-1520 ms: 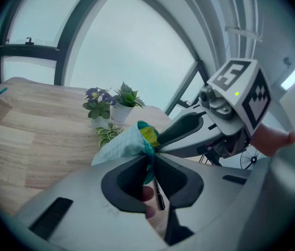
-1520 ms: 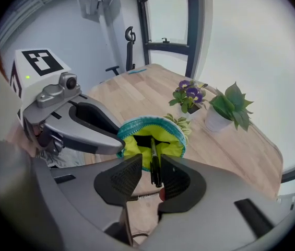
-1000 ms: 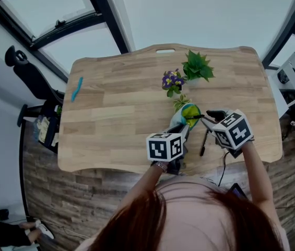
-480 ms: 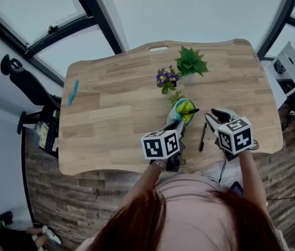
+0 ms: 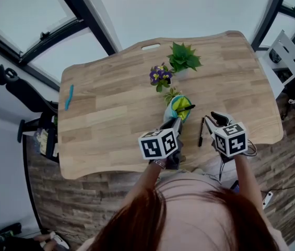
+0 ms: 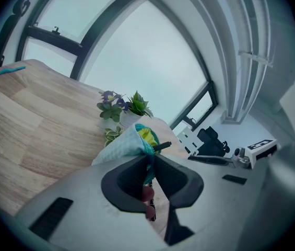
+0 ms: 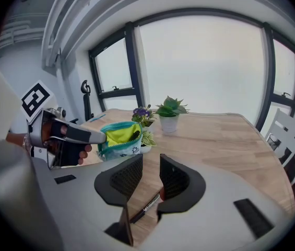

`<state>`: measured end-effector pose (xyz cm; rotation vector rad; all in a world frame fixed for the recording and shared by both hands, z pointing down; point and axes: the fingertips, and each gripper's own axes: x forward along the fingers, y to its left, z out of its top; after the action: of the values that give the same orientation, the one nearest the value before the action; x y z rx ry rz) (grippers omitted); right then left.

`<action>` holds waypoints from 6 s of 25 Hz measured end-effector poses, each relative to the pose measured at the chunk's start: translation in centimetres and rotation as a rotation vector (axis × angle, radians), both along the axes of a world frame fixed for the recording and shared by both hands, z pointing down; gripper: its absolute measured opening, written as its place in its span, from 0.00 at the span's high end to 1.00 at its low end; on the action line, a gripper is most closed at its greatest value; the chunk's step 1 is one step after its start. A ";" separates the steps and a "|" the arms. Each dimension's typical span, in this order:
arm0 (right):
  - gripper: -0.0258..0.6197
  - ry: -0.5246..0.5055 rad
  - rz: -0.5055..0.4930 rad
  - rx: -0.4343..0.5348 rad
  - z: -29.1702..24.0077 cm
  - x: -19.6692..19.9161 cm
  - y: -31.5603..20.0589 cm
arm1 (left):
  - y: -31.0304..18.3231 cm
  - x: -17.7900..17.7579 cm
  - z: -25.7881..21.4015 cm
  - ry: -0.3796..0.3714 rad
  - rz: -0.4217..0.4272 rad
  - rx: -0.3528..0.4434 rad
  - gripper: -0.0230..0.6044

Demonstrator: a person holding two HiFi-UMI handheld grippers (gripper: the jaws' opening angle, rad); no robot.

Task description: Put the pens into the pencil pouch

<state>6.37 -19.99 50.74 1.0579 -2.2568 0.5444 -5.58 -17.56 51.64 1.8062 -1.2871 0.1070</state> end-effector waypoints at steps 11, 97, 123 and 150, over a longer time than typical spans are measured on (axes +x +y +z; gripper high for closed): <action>0.82 0.018 0.083 -0.032 3.4 1.0 2.2 | 0.0 0.1 0.1 0.017 -0.024 -0.004 0.90; 0.88 0.083 0.141 -0.105 6.2 3.9 5.2 | 0.0 0.7 0.4 0.003 -0.009 -0.008 0.90; 0.88 0.158 -0.169 -0.025 -0.1 1.8 4.3 | 0.4 0.5 0.2 -0.038 0.018 0.011 0.90; 0.88 0.387 -0.544 -0.207 0.1 -1.1 5.6 | 1.1 0.6 0.2 -0.161 0.112 0.064 0.90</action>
<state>5.23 -14.38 50.79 0.3732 -1.9709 0.2981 -4.97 -16.48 51.82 1.9567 -1.3131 0.2812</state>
